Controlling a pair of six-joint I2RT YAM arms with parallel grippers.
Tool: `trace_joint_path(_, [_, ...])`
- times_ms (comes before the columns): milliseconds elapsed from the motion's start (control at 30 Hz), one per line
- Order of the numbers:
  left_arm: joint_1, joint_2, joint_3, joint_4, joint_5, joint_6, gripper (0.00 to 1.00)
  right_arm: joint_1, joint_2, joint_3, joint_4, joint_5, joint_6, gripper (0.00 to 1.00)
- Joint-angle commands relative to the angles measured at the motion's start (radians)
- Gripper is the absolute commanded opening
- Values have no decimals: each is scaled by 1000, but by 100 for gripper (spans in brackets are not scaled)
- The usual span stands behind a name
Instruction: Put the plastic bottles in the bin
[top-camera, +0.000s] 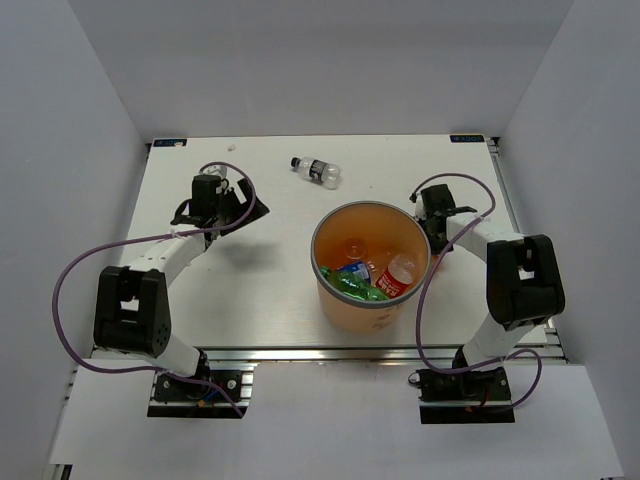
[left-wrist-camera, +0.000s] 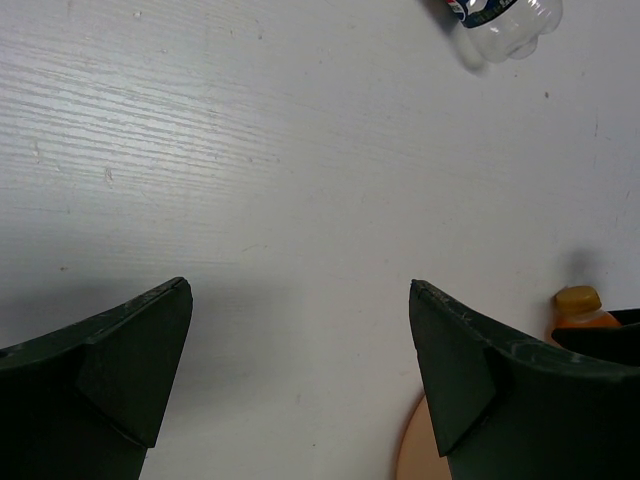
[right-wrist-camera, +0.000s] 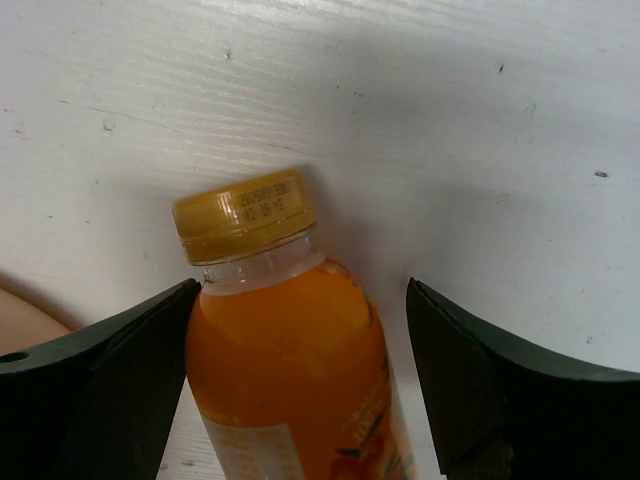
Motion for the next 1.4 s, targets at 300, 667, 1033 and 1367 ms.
trace_joint_path(300, [5, 1, 52, -2, 8, 9, 98, -1, -225, 127, -8, 14, 55, 33])
trace_joint_path(667, [5, -11, 62, 16, -4, -6, 98, 163, -487, 346, 50, -425, -91, 38])
trace_joint_path(1033, [6, 53, 135, -19, 13, -6, 98, 261, -578, 242, 113, -400, -111, 89])
trace_joint_path(1367, [-56, 262, 400, -57, 53, -40, 98, -94, -514, 270, 235, -403, 165, 89])
